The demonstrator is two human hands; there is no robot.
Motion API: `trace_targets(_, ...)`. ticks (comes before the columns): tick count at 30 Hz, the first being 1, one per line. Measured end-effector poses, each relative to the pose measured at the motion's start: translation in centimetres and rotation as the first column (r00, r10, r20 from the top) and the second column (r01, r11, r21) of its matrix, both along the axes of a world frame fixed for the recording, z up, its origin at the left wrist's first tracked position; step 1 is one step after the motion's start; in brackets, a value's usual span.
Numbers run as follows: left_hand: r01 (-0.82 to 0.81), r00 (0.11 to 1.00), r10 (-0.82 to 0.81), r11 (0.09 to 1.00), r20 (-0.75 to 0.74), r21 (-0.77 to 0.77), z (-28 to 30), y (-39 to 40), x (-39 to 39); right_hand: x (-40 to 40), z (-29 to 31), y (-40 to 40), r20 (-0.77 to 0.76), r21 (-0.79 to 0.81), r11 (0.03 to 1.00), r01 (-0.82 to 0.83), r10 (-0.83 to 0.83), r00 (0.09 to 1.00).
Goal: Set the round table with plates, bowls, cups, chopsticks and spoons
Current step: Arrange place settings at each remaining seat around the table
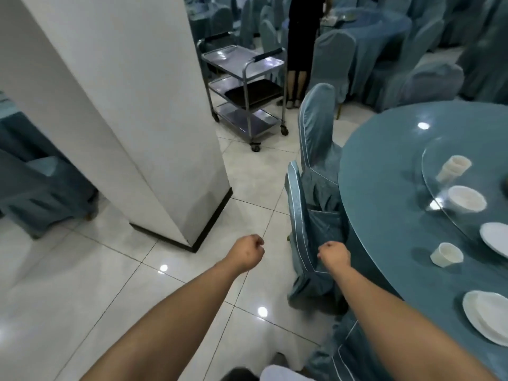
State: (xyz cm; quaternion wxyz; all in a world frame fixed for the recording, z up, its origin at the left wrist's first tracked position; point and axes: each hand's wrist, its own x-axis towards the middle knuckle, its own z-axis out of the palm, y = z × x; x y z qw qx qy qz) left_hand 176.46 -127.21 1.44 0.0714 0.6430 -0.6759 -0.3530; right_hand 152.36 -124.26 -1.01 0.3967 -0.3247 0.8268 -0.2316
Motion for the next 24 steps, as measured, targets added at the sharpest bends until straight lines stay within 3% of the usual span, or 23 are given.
trace_targets(5,0.121,0.992,-0.121,0.993,0.026,0.008,0.2,-6.6,-2.3,0.4,0.2,-3.6,0.012,0.027,0.998,0.052,-0.053,0.999)
trace_targets(11,0.343,0.939,-0.345,0.934,0.000,-0.095,0.6,-14.5,-6.8,-0.9,0.9,-7.8,-0.003,0.008,0.977,0.212,-0.212,0.977)
trace_targets(17,0.566,0.820,-0.572,0.812,-0.003,-0.141,1.3,-18.9,-11.6,-3.0,1.3,-8.4,-0.044,0.003,0.926,0.378,-0.377,0.925)
trace_targets(24,0.792,0.601,-0.799,0.592,0.019,-0.151,1.5,-18.8,-18.4,-6.2,2.0,-4.6,-0.081,-0.026,0.838,0.545,-0.545,0.835)
